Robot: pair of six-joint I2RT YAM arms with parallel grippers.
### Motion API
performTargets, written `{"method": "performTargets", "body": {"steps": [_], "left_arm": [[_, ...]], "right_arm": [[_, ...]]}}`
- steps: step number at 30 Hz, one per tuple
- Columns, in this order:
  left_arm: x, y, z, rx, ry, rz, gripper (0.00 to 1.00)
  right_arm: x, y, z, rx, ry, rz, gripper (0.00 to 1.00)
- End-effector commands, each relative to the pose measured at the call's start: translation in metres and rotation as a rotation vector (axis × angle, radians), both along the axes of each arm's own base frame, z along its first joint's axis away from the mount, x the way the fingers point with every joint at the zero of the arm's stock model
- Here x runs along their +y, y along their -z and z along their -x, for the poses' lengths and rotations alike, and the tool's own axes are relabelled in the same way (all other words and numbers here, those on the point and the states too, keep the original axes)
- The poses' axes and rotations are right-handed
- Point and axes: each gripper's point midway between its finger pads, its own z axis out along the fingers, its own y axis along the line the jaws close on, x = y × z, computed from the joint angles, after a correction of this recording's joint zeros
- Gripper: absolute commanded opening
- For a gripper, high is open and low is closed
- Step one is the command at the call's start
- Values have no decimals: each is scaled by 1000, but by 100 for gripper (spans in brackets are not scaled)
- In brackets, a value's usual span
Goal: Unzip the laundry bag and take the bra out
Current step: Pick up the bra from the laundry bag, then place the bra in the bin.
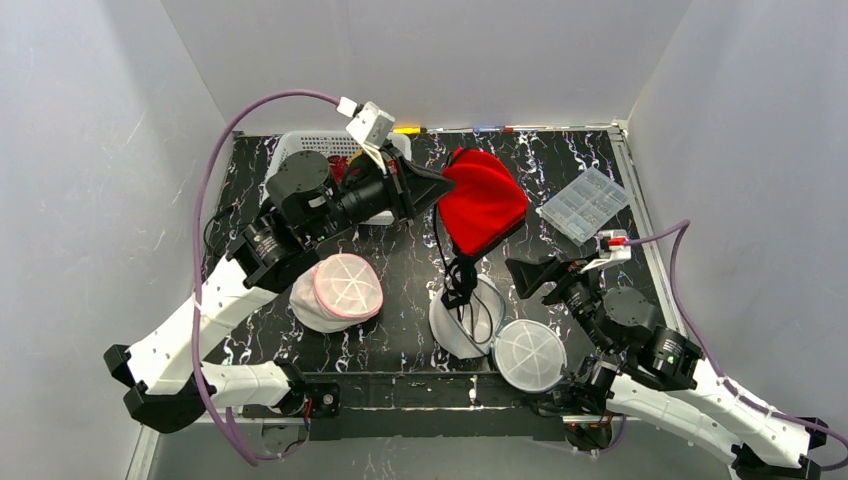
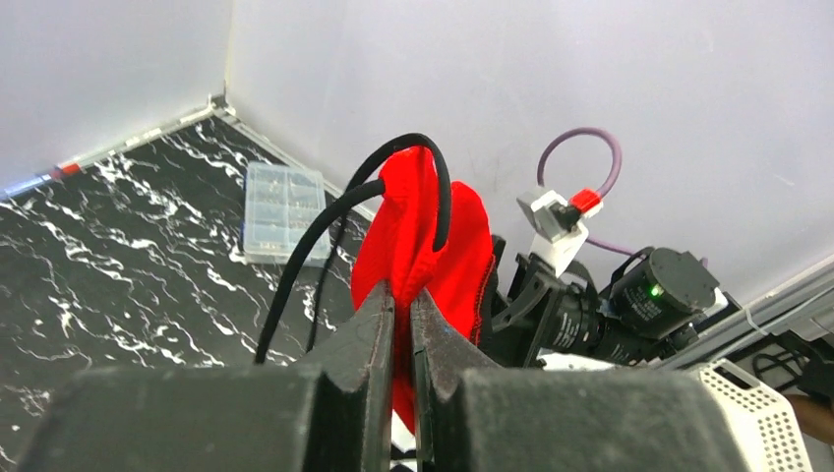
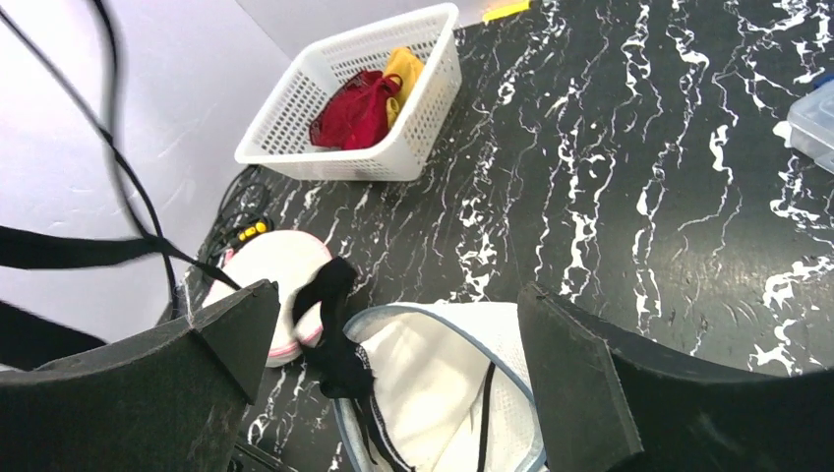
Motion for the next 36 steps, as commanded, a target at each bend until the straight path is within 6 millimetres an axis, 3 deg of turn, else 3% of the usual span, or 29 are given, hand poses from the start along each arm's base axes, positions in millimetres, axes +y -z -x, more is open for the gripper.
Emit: {"method": "performTargets", "body": {"steps": [1,8,12,15,20,32,36], "left_arm": [[23,-51,7,-143,-47,66,0],[35,-89,17,-254,-47,121,0],[50,-100,2,-275,-163,111,0],[63,-80,-40,-193,-367,-30,0],[104,-23,-114,73,-581,-169,0],[211,18,-230,254,-876,-41,0],[232,42,-261,326,-886,17,0]], "right_arm": [[-1,8,-4,29,29,8,98],[-1,21,-3,45,31,15,98],[1,26,-3,53,25,20,98],[2,30,-2,63,19,31,98],[7,39,-2,84,6,67,97],[15,50,0,87,-41,141,97],[19,56,1,96,-60,159,97]]}}
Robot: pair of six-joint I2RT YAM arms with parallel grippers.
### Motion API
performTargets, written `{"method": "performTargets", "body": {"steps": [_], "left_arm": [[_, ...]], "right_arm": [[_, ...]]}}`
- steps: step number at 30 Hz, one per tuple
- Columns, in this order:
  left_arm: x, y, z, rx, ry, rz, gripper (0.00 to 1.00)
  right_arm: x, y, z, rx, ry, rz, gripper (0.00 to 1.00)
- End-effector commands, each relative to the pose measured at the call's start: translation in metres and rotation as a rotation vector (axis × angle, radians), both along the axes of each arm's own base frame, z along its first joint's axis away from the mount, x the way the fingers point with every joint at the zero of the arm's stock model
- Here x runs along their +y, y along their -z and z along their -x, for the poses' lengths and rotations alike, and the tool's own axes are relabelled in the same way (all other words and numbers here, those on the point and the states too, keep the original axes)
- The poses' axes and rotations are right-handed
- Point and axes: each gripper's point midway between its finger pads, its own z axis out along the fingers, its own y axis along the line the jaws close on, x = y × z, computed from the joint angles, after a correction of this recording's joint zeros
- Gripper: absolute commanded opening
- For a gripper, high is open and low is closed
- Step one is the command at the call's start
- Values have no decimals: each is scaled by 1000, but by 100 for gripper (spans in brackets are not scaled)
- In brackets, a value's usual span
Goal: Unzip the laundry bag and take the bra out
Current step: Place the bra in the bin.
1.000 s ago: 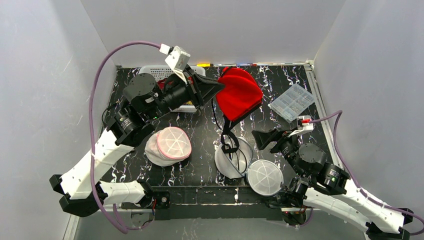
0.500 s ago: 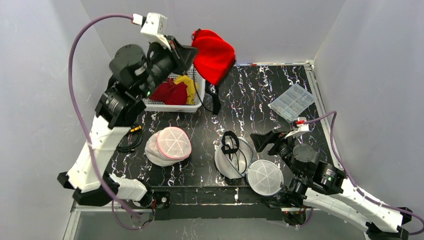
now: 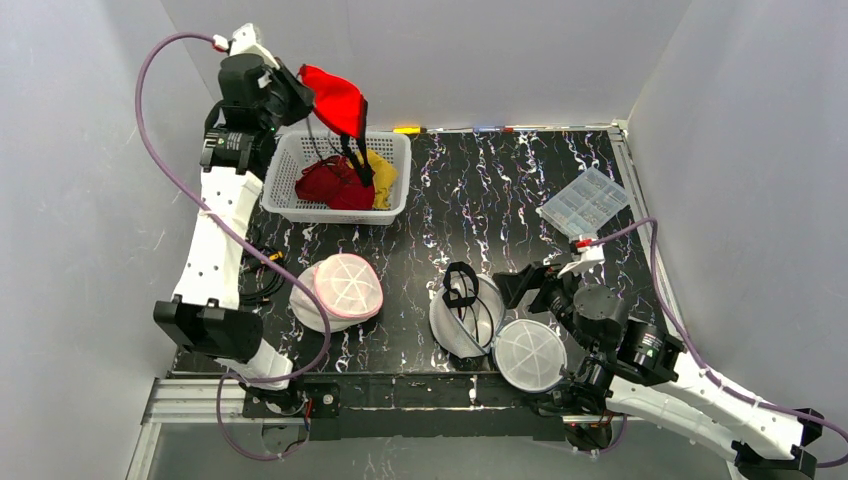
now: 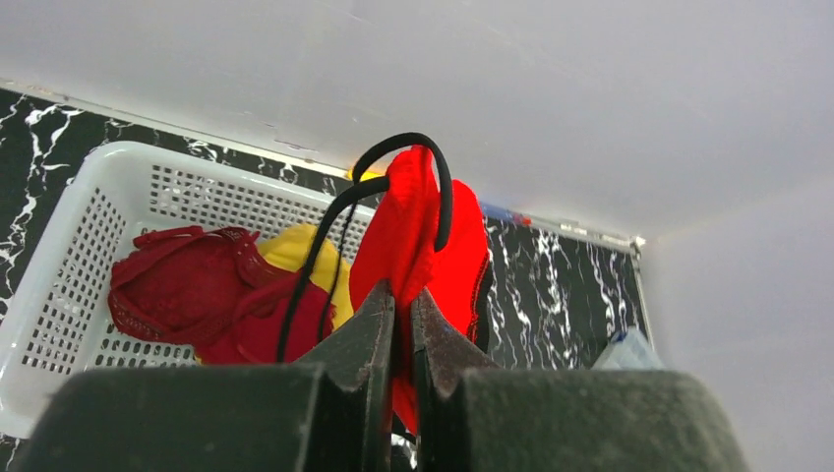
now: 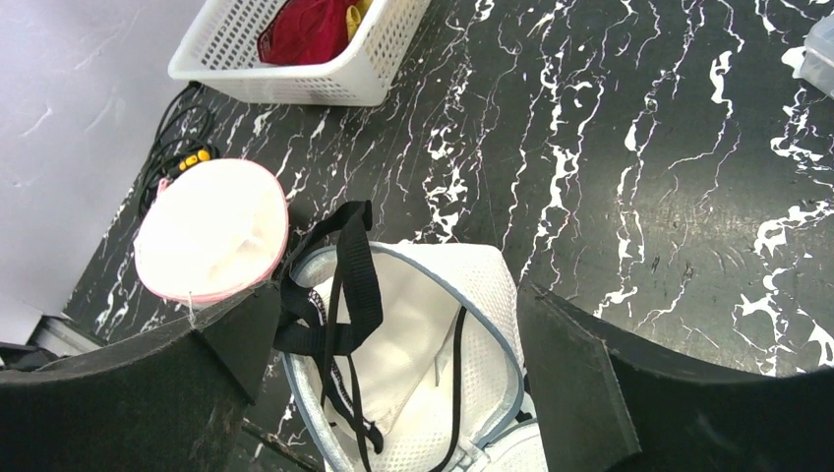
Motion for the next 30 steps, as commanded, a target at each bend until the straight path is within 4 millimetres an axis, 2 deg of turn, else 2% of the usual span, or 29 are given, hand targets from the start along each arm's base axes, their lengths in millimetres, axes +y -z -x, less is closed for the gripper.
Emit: {"method": "performTargets", "body": {"steps": [1,5,11,16,22,26,30], "left_arm": [[15,6,-25,-9,-6,121,0],[26,47,-50,69,-6,176,0],[1,111,-78,184,146,269,0],[-2,156,-94,241,172,258,0],[-10,206,-99,329,204,282,0],[-11,249,-91,417,198,295,0],[-13,277,-83,472,201,293,0]], "right_arm": [[7,4,0,-6,-27,16,97],[9,10,1,-3,-38,9,97],[10,12,0,-12,-42,20,97],[12,12,0,-16,-51,28,98],[15,16,-2,-19,-50,36,98],[18,16,-4,-25,-56,47,98],[21,15,-6,-30,-61,63,98]]}}
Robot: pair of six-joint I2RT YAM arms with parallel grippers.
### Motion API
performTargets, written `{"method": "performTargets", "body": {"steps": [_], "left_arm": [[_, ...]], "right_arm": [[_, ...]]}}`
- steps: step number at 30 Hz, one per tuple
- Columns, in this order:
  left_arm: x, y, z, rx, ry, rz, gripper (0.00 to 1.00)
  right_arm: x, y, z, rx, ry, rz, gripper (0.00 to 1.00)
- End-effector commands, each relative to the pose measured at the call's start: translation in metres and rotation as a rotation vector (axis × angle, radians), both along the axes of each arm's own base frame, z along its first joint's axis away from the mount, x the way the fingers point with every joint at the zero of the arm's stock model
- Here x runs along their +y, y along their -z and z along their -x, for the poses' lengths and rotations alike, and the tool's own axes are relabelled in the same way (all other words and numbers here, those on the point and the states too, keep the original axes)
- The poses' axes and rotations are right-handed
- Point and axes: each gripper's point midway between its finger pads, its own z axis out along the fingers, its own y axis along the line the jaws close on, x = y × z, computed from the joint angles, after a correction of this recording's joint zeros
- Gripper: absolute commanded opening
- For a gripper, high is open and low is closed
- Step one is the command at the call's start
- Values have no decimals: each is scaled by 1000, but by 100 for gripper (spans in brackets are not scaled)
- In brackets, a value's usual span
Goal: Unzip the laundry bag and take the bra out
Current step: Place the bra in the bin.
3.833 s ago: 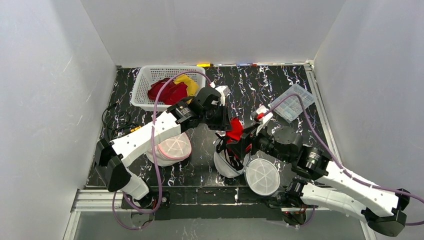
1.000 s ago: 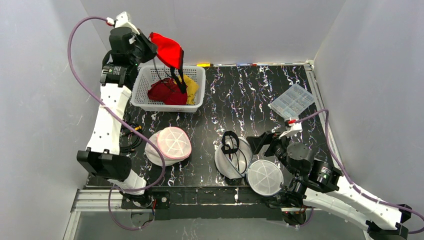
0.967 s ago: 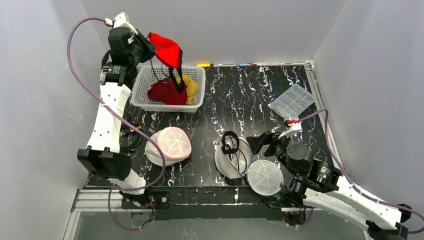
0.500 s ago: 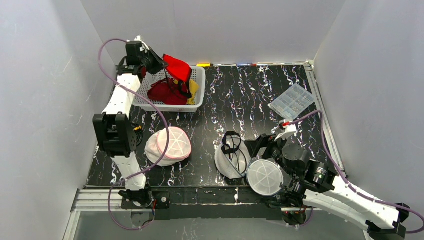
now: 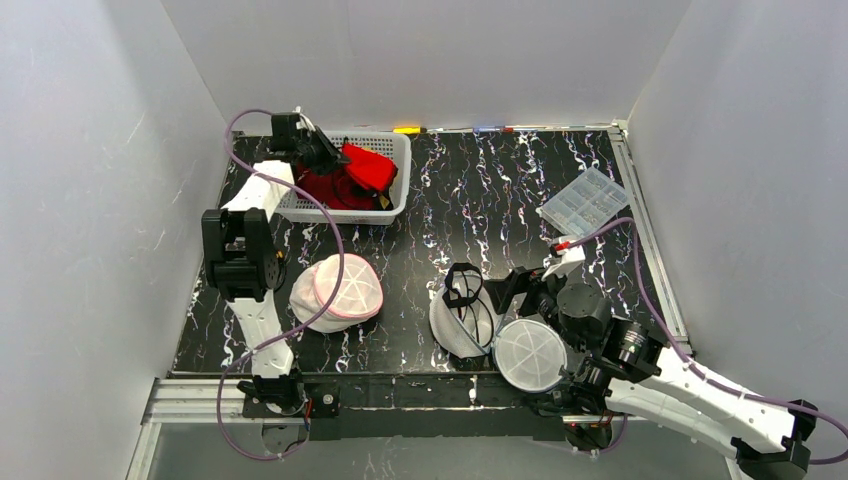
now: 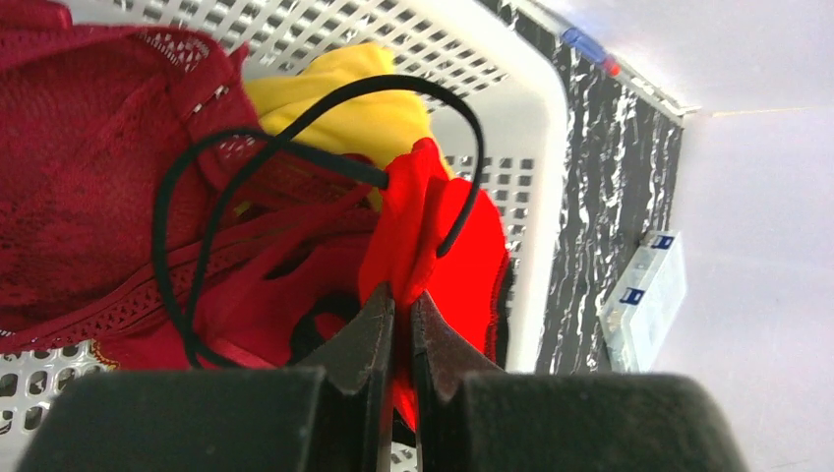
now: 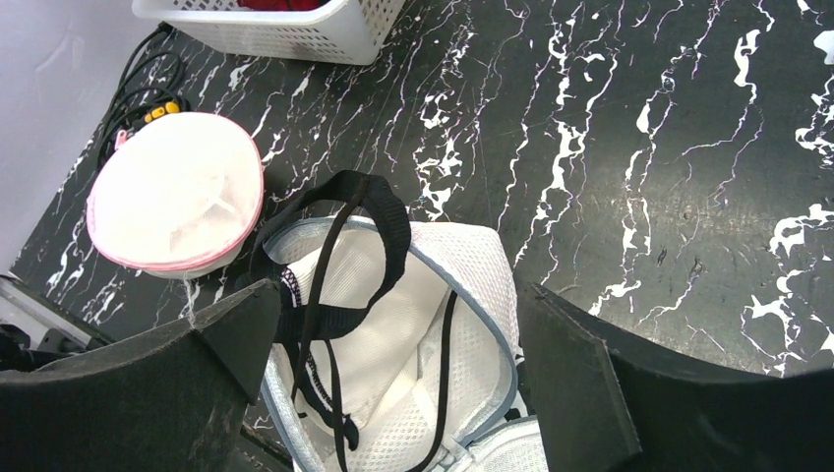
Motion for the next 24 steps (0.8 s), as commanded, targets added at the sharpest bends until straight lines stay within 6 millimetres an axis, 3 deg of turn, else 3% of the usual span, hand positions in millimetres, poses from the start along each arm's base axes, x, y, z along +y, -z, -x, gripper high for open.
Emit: {"method": "performTargets", "body": {"steps": [1,5,6,8,10,15,21,24], "left_arm": [[-8,21,9,27,46,15,0],[-7,33,18,38,54,4,0],[-6,33,20,44,55,-3,6],[-4,32,25,51,52,-19,29],[-2,23,29,45,47,-38,43],[10,-12,38,10,19,-103,61],[11,-52,53,-51,-11,-158,68],[-13,-53,59,-60,49,-131,53]], "right_arm": [[6,-14,-5,-45,-5,-18,98],[5,-16,-6,-53,-3,-16,98],[4,-17,-5,-55,-2,-15,98],[1,-19,-5,-59,3,-12,98],[0,-21,-5,-64,5,-11,98],[-3,-28,-5,-75,8,-17,98],[-3,-30,-4,-72,5,-21,98],[-3,-27,-4,-67,7,-18,98]]}}
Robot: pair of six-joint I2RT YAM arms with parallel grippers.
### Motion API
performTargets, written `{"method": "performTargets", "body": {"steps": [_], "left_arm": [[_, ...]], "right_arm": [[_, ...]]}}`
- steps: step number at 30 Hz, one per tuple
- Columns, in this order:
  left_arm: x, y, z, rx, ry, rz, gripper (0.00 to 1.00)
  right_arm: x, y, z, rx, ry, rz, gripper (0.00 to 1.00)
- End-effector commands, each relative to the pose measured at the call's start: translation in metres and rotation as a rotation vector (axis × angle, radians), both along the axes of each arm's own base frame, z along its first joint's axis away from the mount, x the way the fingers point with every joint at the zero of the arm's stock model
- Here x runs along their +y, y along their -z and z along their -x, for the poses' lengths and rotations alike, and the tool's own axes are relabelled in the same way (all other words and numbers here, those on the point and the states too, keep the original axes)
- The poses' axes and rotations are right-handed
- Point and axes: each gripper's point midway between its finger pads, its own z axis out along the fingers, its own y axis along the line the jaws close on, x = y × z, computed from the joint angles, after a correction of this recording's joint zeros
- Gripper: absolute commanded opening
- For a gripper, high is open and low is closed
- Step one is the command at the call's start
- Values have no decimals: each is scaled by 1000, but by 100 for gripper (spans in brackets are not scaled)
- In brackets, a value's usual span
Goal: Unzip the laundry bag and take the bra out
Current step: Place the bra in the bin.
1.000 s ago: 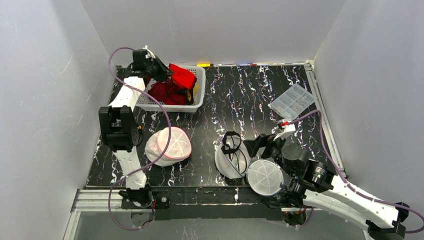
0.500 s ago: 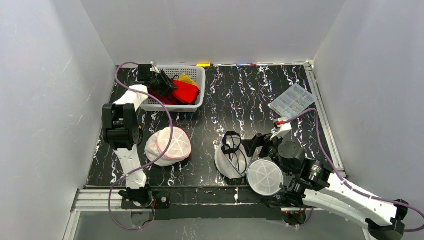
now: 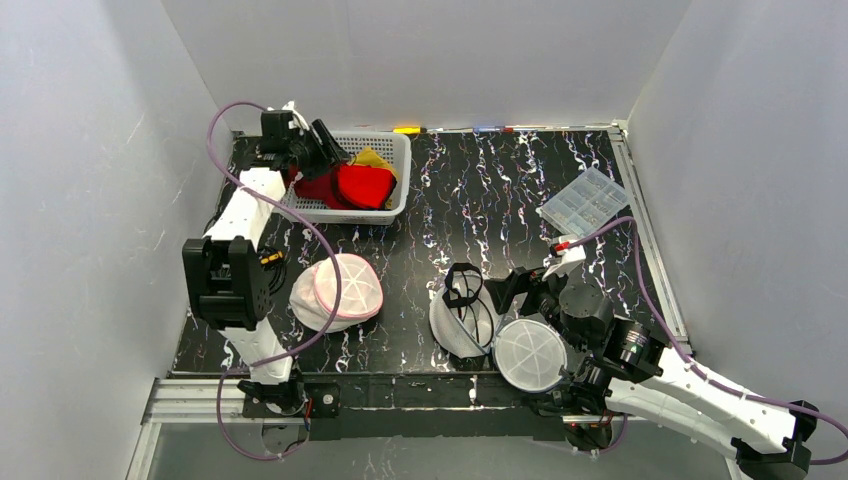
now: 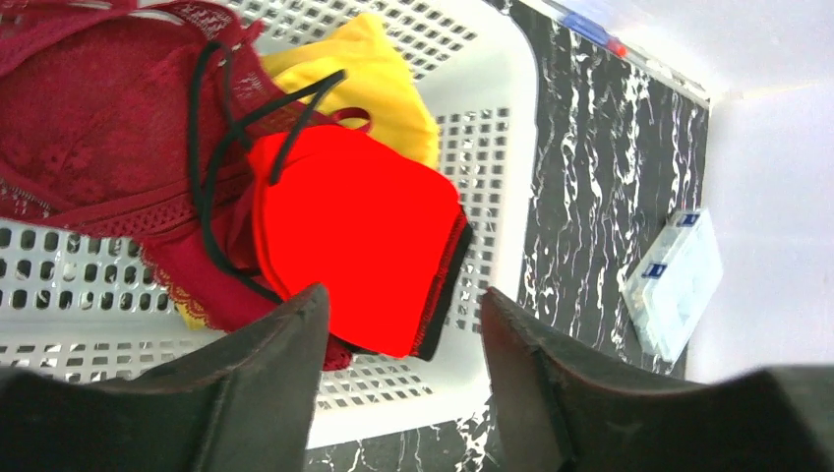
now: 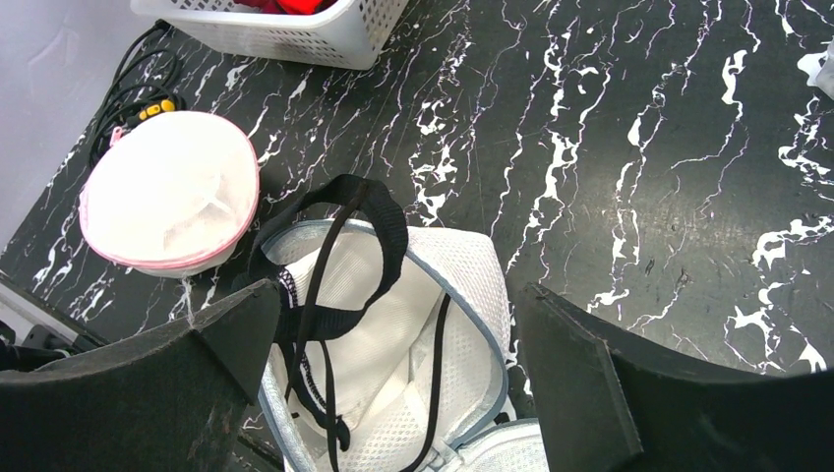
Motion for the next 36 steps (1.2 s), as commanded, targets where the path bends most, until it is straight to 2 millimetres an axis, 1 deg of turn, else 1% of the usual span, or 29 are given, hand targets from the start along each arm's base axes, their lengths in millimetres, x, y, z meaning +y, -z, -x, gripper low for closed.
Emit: {"method": "performTargets", "body": {"steps": [1,2,3,4,6,7,8,10,12,14,15,17,19,21,24,26,29,31,33,36], "left_arm": [[-32,-21,11,-40,83,-10,46],[-39,-14,11,-24,98,-17,37],[-45,-5,11,-1,109,-24,29],[-46,5,9,24,105,-30,24],[-45,30,8,98,88,-39,16],[-42,47,7,143,74,-58,14],[-38,58,6,174,62,-82,12],[-31,76,5,220,43,-118,9],[-25,88,5,253,24,-139,7],[-25,86,8,248,13,-126,7],[-26,77,9,221,6,-112,8],[-28,54,12,164,-5,-83,16],[-34,28,23,119,-3,-56,26],[-47,4,42,71,22,-41,36],[-73,-20,85,19,88,-33,50],[-91,-29,118,-9,145,-25,58],[-114,-27,168,-16,233,-19,62],[-125,-23,199,-19,280,-16,63],[-142,-14,230,-7,345,-17,64],[-160,-4,265,-2,416,-35,63]], "right_arm": [[-3,-23,-3,-38,19,-46,98],[-2,-22,-2,-34,15,-44,98],[-1,-22,-2,-32,13,-43,98],[0,-20,-2,-27,9,-38,98],[0,-18,-1,-12,5,-32,98],[0,-15,0,-4,2,-27,98],[0,-14,1,3,0,-26,98],[0,-12,3,11,-2,-24,98],[-2,-9,3,14,1,-19,98],[-5,-8,3,16,11,-14,98],[-6,-7,3,18,16,-10,98],[-7,-4,3,24,20,0,98],[-7,-1,2,33,23,11,98],[-4,3,2,45,21,23,97],[3,8,3,66,-6,38,95],[10,10,5,79,-32,39,94],[16,13,7,88,-59,38,93],[19,14,7,89,-70,34,92],[23,16,8,93,-85,28,91],[29,19,10,102,-103,17,90]]}}
